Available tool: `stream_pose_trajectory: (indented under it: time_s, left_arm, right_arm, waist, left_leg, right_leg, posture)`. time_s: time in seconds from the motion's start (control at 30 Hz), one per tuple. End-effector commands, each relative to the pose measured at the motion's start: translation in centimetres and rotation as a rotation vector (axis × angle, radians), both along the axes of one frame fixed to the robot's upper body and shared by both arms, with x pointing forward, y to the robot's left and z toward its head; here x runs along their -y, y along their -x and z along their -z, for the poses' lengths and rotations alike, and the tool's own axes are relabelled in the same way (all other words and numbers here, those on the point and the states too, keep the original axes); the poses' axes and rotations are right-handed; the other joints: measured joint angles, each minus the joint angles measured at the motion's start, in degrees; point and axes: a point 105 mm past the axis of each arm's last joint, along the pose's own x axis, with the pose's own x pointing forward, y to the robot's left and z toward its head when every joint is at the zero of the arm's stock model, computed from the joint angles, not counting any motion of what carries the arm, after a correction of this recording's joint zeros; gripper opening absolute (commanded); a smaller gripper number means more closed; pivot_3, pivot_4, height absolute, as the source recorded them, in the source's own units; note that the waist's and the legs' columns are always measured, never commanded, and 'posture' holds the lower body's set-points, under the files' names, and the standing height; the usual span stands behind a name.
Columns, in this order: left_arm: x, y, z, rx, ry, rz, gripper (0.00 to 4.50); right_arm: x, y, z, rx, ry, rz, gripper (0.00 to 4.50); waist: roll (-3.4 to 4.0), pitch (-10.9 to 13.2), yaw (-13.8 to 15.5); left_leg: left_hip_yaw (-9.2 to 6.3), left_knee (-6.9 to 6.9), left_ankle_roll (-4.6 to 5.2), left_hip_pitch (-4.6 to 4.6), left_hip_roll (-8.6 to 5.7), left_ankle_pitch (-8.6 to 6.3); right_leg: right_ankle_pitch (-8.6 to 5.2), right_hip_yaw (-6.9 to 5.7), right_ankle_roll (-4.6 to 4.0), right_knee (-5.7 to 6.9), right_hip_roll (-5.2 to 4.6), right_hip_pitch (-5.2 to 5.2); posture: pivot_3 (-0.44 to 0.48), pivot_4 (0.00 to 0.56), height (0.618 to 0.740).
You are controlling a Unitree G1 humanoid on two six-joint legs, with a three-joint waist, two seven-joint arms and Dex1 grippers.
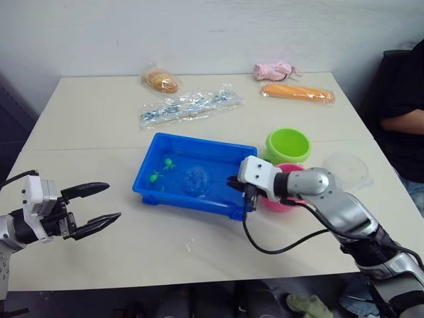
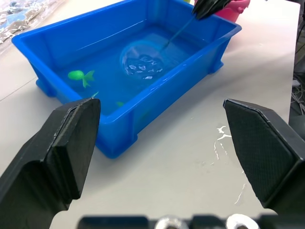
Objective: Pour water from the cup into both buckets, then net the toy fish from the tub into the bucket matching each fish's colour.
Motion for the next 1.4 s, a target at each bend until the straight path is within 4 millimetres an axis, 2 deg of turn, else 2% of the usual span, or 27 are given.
stream_pose_trajectory:
  time_s: [0.03, 0.2, 0.43, 0.67, 0.87, 1.03, 1.2, 1.4]
  left_arm:
    - [0.0, 0.1, -1.2, 0.039, -0.013, -0.003, 4.45]
    - [0.2, -0.2, -1.4, 0.046, -0.017, -0.013, 4.45]
    - [0.0, -0.3, -1.4, 0.046, -0.019, -0.03, 4.45]
    - [0.3, -0.5, -1.1, 0.049, -0.019, -0.031, 4.45]
    - [0.8, -1.0, -0.6, 0.057, 0.0, -0.026, 4.45]
    - [1.3, -1.7, -0.3, 0.077, 0.015, -0.011, 4.45]
    - [3.4, -3.1, -1.3, 0.17, 0.024, 0.048, 4.45]
    - [6.2, -4.1, -2.1, 0.163, 0.073, 0.165, 4.45]
  right_arm:
    - [-1.7, -0.4, -0.4, 0.005, 0.014, -0.031, 0.0]
    - [-3.7, -0.7, 0.1, -0.052, 0.024, -0.078, 0.0]
    - [-6.2, -0.7, -0.5, -0.096, -0.059, -0.128, 0.0]
    - [-6.9, -0.1, -1.3, -0.163, -0.153, -0.142, 0.0]
    - [-5.2, 1.0, -2.1, -0.215, -0.173, -0.169, 0.0]
    - [-3.7, 0.9, -2.9, -0.225, -0.203, -0.13, 0.0]
    - [-1.7, 1.1, -4.0, -0.249, -0.252, -0.092, 0.0]
    - [1.8, 1.8, -5.5, -0.249, -0.286, -0.023, 0.0]
  waist:
    - [0.0, 0.0, -0.15]
    - [0.0, 0.0, -0.29]
    - [0.0, 0.0, -0.38]
    - [-0.01, -0.01, -0.38]
    - [-0.01, -0.01, -0.28]
    - [-0.02, -0.01, -0.26]
    - [-0.04, -0.02, -0.16]
    - [-0.04, -0.02, 0.06]
  left_leg:
    - [0.04, -0.01, -0.01, 0.0, 0.0, 0.0]
    - [0.16, -0.04, -0.05, -0.11, 0.02, -0.01]
    - [0.25, -0.04, -0.05, -0.18, 0.03, -0.01]
    - [0.25, -0.03, -0.06, -0.18, 0.03, -0.01]
    - [0.25, -0.04, -0.06, -0.19, 0.03, -0.02]
    - [0.27, -0.04, -0.07, -0.18, 0.04, -0.03]
    - [0.3, -0.05, -0.07, -0.18, 0.02, -0.03]
    - [0.29, -0.02, -0.06, -0.2, 0.0, -0.03]
  right_leg:
    - [0.0, 0.01, -0.01, 0.03, 0.0, -0.04]
    - [-0.03, 0.06, -0.06, 0.21, 0.03, -0.35]
    - [-0.03, 0.11, -0.06, 0.23, 0.05, -0.47]
    - [-0.03, 0.12, -0.06, 0.25, 0.04, -0.47]
    - [-0.03, 0.12, -0.06, 0.25, 0.05, -0.47]
    - [-0.03, 0.12, -0.06, 0.24, 0.07, -0.48]
    - [-0.03, 0.12, -0.06, 0.24, 0.06, -0.48]
    - [-0.03, 0.12, -0.06, 0.24, 0.05, -0.47]
  posture:
    - [0.0, 0.15, 0.74]
    - [0.0, 0.15, 0.74]
    - [0.0, 0.15, 0.74]
    - [0.0, 0.15, 0.74]
    - [0.0, 0.15, 0.74]
    - [0.0, 0.15, 0.74]
    - [0.0, 0.15, 0.74]
    - [0.0, 0.15, 0.74]
